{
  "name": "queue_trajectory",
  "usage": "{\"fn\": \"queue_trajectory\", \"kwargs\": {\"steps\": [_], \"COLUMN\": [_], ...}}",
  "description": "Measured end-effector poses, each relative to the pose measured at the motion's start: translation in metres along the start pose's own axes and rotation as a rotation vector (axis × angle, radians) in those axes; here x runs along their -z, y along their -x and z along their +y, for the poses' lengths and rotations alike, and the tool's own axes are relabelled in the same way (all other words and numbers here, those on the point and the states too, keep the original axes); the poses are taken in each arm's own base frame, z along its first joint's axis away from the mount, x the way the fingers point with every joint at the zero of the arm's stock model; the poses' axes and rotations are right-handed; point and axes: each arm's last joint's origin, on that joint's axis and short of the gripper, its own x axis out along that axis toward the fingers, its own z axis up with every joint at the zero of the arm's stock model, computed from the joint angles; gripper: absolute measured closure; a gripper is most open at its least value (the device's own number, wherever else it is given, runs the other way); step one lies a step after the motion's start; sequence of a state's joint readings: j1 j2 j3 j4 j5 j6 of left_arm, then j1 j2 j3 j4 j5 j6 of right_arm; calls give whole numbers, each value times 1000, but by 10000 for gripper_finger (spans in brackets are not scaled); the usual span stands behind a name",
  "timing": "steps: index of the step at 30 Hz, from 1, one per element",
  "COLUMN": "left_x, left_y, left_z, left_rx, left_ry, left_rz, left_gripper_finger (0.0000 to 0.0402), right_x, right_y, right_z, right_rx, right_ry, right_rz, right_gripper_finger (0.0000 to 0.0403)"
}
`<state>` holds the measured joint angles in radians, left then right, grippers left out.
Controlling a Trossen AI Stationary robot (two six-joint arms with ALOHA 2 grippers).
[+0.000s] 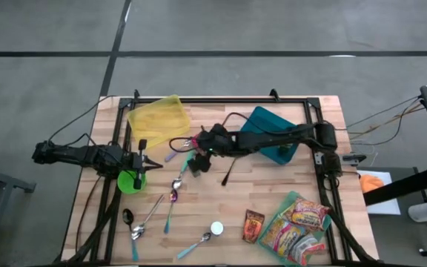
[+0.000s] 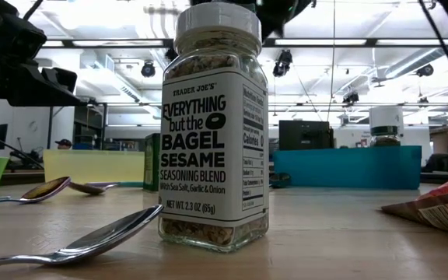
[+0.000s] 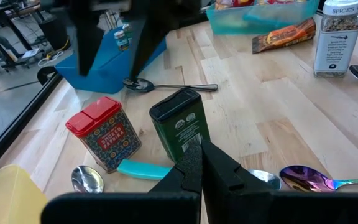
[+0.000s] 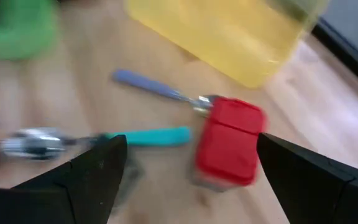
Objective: Pick & Place Food Item
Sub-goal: Put the red seasoning can into the blue bin
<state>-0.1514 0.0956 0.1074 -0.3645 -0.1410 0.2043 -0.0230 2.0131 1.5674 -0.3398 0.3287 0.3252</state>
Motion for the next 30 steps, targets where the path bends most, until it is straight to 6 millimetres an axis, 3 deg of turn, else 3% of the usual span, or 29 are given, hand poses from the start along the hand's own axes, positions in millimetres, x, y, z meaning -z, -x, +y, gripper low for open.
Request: {"fn": "queue_trajectory", "kwargs": {"steps": [6,9,13,17,21,30], "left_x": [0,0,0,0,0,0], "left_y": [0,0,0,0,0,0], "left_z": [0,0,0,0,0,0], "left_rx": [0,0,0,0,0,0], "left_ry": [0,0,0,0,0,0], "left_rz": [0,0,0,0,0,0], "left_gripper_finger": [401,401,401,401,401,401], "right_x": [-9,-12,-27,-26,-33,-30], "right_y": [-20,-36,-40,-53,-54,-58], "right_z": [3,0,-8,-12,-12,-12], "right_rx": [140,170,202,247,252,260], "right_ry": [-39,-36,-75,-55,-54,-56], "right_rz": [-50,-16,29,123,146,170], "right_gripper_finger": [46,46,46,46,46,46]}}
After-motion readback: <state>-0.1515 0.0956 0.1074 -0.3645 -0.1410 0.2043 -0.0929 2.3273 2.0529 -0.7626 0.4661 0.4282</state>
